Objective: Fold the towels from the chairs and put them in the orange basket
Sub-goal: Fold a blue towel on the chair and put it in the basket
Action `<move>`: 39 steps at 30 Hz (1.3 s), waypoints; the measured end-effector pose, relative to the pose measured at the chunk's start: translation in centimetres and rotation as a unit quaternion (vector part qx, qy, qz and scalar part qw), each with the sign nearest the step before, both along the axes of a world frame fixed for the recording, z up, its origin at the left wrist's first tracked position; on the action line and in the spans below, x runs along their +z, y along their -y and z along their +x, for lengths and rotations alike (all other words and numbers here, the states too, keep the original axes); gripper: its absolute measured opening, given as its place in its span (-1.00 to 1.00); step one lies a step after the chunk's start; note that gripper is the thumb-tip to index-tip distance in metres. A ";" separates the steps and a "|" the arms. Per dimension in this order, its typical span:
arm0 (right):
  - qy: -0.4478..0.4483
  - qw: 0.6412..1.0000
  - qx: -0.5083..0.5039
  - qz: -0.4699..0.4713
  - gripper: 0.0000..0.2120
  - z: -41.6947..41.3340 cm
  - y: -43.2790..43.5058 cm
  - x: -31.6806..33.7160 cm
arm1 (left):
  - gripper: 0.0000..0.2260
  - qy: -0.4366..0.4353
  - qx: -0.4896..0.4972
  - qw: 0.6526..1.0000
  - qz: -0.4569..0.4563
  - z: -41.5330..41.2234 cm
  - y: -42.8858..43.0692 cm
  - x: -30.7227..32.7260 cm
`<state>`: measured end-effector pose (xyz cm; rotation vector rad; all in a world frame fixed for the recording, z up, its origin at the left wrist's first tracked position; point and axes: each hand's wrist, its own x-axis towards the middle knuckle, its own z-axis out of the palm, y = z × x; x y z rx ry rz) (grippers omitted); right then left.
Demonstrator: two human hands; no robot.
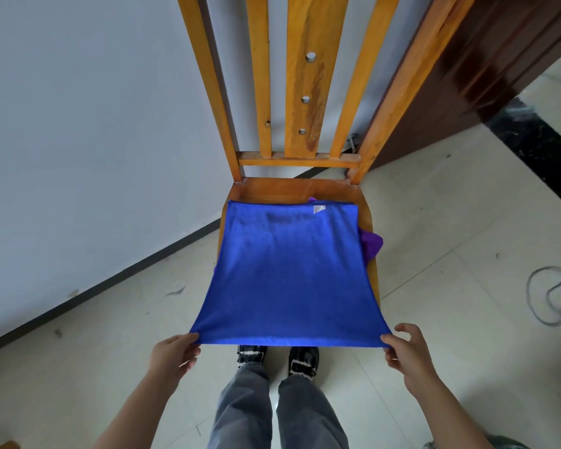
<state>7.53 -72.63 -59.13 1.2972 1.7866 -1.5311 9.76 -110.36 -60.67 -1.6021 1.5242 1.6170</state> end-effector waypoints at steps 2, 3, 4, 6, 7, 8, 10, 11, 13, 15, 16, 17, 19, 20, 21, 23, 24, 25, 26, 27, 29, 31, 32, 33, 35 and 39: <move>-0.013 1.000 0.006 -0.023 -0.82 -0.4 0.1 0.5 | -0.92 -0.017 0.031 0.999 0.010 -0.3 -0.1 0.4; -0.011 0.999 0.018 -0.024 -0.83 -0.6 0.0 0.6 | -0.92 -0.023 0.034 0.999 0.012 -0.5 0.0 0.6; -0.006 0.999 0.032 -0.015 -0.84 -0.7 -0.1 0.6 | -0.92 -0.023 0.025 0.999 0.007 -0.6 0.0 0.6; 0.003 0.999 0.044 0.005 -0.86 -0.9 -0.4 0.3 | -0.91 -0.007 -0.010 1.000 -0.008 -0.9 0.1 0.5; 0.005 0.999 0.043 0.002 -0.88 -1.2 -0.5 0.3 | -0.91 0.002 -0.022 1.000 -0.013 -1.2 0.0 0.6; 0.005 0.999 0.043 -0.007 -0.90 -1.5 -0.5 0.2 | -0.92 0.006 -0.027 0.999 -0.018 -1.6 0.0 0.6; -0.005 0.998 0.046 -0.036 -0.94 -2.4 -0.4 0.3 | -0.94 -0.003 -0.030 0.999 -0.036 -2.8 -0.1 0.9; -0.013 0.997 0.046 -0.054 -0.95 -2.9 -0.4 0.4 | -0.91 -0.014 -0.033 0.998 -0.047 -3.5 -0.2 1.2; -0.030 0.995 0.052 -0.084 -0.93 -4.1 -0.5 0.6 | -0.82 -0.046 -0.041 0.997 -0.055 -4.8 -0.4 1.6; -0.044 0.992 0.058 -0.103 -0.90 -5.9 -0.9 0.9 | -0.81 -0.074 -0.060 0.994 -0.051 -6.3 -0.5 2.2; -0.051 0.991 0.059 -0.107 -0.87 -6.9 -1.1 1.2 | -0.81 -0.082 -0.072 0.993 -0.050 -7.1 -0.5 2.4; -0.058 0.991 0.062 -0.107 -0.84 -8.1 -1.3 1.4 | -0.82 -0.086 -0.079 0.992 -0.049 -8.1 -0.3 2.5; -0.072 0.990 0.072 -0.095 -0.80 -10.5 -1.5 1.7 | -0.81 -0.091 -0.080 0.992 -0.046 -10.3 -0.2 2.6; -0.077 0.991 0.072 -0.086 -0.81 -11.8 -1.5 1.7 | -0.81 -0.093 -0.072 0.992 -0.041 -11.6 -0.3 2.7; -0.080 0.992 0.065 -0.076 -0.84 -13.3 -1.4 1.5 | -0.82 -0.094 -0.057 0.993 -0.032 -13.3 -0.5 2.7; -0.086 0.994 0.035 -0.052 -0.90 -16.1 -0.9 0.8 | -0.85 -0.104 -0.020 0.994 -0.018 -16.8 -0.8 2.6; -0.091 0.995 0.014 -0.042 -0.92 -17.4 -0.6 0.4 | -0.85 -0.115 0.003 0.993 -0.016 -18.5 -1.0 2.5; -0.098 0.995 -0.010 -0.033 -0.91 -18.7 -0.2 0.2 | -0.86 -0.130 0.025 0.991 -0.014 -20.2 -1.1 2.5; -0.103 0.994 -0.031 -0.029 -0.83 -20.2 0.4 -0.2 | -0.87 -0.147 0.041 0.988 -0.010 -21.8 -1.2 2.3; -0.106 0.993 -0.043 -0.029 -0.72 -21.3 0.9 -0.6 | -0.92 -0.161 0.033 0.986 -0.009 -23.1 -1.3 2.1; -0.085 0.996 -0.034 -0.016 -0.50 -22.3 2.1 -1.5 | -0.75 -0.161 -0.054 0.985 0.002 -23.7 -1.6 1.6; -0.026 0.999 0.008 0.046 -0.41 -21.7 3.3 -2.8 | -0.47 -0.119 -0.134 0.983 0.030 -22.4 -1.9 0.5; -0.002 0.995 0.039 0.094 -0.41 -20.9 3.6 -3.8 | -0.43 -0.100 -0.174 0.979 0.021 -21.4 -2.1 -0.2; 0.017 0.987 0.077 0.138 -0.41 -19.8 3.8 -4.7 | -0.42 -0.086 -0.217 0.972 -0.001 -20.4 -2.4 -0.7; 0.065 0.966 0.159 0.195 -0.37 -17.9 3.7 -6.1 | -0.47 -0.048 -0.301 0.951 -0.057 -18.5 -2.7 -1.8; 0.107 0.958 0.196 0.179 -0.47 -15.8 3.2 -8.0 | -0.52 0.017 -0.376 0.922 -0.093 -16.6 -2.5 -3.7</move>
